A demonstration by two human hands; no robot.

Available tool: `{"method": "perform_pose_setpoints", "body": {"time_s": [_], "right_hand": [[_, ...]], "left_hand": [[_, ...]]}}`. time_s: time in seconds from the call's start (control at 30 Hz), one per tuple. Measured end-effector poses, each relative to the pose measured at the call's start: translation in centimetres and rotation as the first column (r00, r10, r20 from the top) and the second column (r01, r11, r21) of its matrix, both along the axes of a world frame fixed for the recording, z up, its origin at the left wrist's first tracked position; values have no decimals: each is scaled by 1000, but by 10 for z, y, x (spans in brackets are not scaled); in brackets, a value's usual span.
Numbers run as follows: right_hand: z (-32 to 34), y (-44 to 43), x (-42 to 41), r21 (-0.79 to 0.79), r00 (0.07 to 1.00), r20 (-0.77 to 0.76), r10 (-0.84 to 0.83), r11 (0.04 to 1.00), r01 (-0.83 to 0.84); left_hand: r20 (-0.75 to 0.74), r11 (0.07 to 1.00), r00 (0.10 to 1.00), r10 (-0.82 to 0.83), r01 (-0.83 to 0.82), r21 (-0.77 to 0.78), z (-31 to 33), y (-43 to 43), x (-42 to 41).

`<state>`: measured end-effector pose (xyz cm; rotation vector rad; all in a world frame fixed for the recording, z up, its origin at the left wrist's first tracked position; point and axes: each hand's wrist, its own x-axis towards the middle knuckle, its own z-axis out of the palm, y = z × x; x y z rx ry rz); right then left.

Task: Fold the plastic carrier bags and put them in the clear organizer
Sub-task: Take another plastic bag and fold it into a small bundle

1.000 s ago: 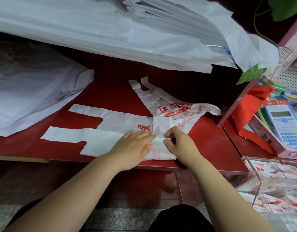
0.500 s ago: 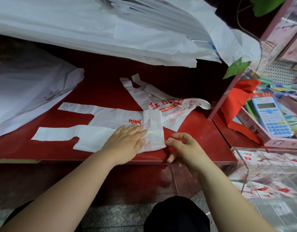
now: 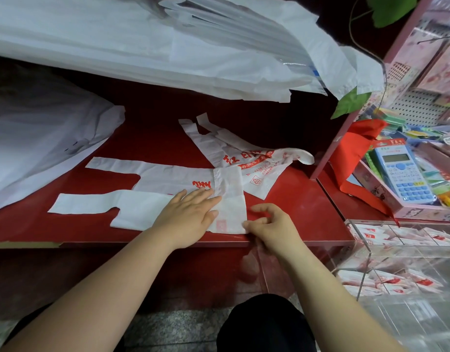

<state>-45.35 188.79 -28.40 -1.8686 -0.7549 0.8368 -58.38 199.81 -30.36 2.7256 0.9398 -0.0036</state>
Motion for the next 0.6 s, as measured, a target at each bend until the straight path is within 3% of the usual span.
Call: {"method": "perform_pose_setpoints", "body": {"time_s": [0.07, 0.13, 0.2, 0.27, 0.33, 0.4, 0.6], "right_hand": [[-3, -2, 5, -24, 986, 165, -25, 999, 29], [-6, -2, 7, -31, 906, 422, -25, 999, 42], [-5, -1, 1, 68, 751, 660, -32, 998, -18], [-13, 6, -6, 68, 540, 839, 75, 968, -240], [-22, 14, -13, -127, 458, 833, 310, 913, -387], [-30, 16, -13, -298, 429, 784, 449, 878, -374], [-28, 17, -9, -398, 388, 768, 509, 854, -334]], "left_hand": [[-14, 1000, 1000, -5, 5, 10, 0, -1, 0], [-25, 1000, 1000, -5, 5, 13, 0, -1, 0], [-32, 1000, 999, -6, 6, 15, -1, 0, 0], [-35, 1000, 999, -2, 3, 22, -1, -1, 0], [-37, 1000, 999, 2, -1, 29, -1, -1, 1], [-39, 999, 999, 3, -1, 32, -1, -1, 1], [-47, 998, 997, 58, -57, 28, 0, 13, -6]]}}
